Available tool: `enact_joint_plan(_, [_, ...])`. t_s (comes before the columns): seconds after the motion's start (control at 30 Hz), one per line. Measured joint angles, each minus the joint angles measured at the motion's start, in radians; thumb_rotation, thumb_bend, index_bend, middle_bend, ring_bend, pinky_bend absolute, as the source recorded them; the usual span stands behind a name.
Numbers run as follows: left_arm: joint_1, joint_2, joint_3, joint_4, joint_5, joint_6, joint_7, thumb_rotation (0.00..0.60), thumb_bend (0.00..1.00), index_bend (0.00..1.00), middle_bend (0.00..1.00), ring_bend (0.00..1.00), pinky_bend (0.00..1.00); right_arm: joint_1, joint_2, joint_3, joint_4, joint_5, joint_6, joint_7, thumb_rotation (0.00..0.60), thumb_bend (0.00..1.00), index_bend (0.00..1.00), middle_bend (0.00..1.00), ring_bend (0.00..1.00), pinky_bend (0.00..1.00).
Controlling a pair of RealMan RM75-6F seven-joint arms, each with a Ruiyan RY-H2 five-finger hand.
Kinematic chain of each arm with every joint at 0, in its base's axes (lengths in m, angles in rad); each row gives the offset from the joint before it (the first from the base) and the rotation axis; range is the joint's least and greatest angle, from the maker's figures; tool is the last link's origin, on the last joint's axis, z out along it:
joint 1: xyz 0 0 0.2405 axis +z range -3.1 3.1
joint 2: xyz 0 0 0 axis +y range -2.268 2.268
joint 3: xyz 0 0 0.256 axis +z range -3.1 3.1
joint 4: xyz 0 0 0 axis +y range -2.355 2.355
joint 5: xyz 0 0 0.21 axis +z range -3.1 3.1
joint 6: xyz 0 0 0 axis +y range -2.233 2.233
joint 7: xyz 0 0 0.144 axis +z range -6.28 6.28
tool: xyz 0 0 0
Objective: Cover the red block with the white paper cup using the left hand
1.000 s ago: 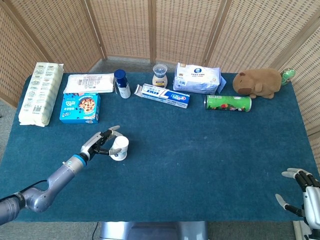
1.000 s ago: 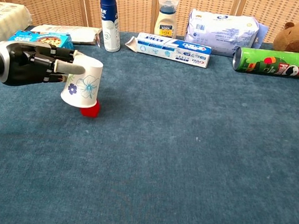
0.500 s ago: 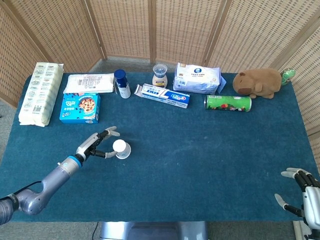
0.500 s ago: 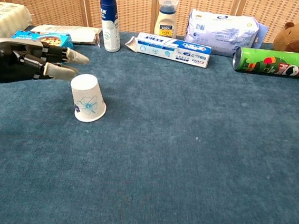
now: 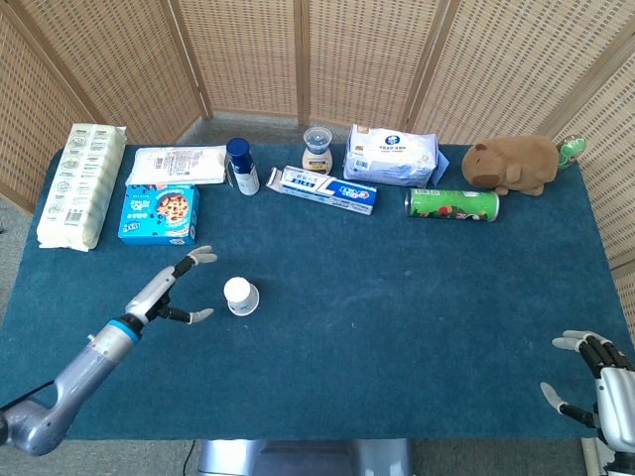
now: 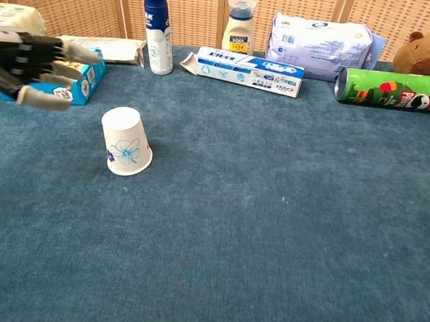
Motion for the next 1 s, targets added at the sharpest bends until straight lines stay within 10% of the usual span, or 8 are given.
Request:
enact_joint_plan(0.5, [0.245,0.168,0.192,-0.183,0.139,0.377,0.494,0.519,0.23,0.02,0.00,0.00,0.00,0.045,-0.032,0.005,0.004,-0.007,-0.061,-0.016,0.600,0.26,0.34,0.29,0.22,0.30])
enact_joint_plan(1.0, [0.478,0.264,0.306,-0.227,0.241,0.663,0.635,0.523,0.24,0.02,0.00,0.00,0.00,0.060,-0.036,-0.004,0.003,-0.005,-0.084,-0.057,0.600,0.26,0.34,0.29,0.22,0.30])
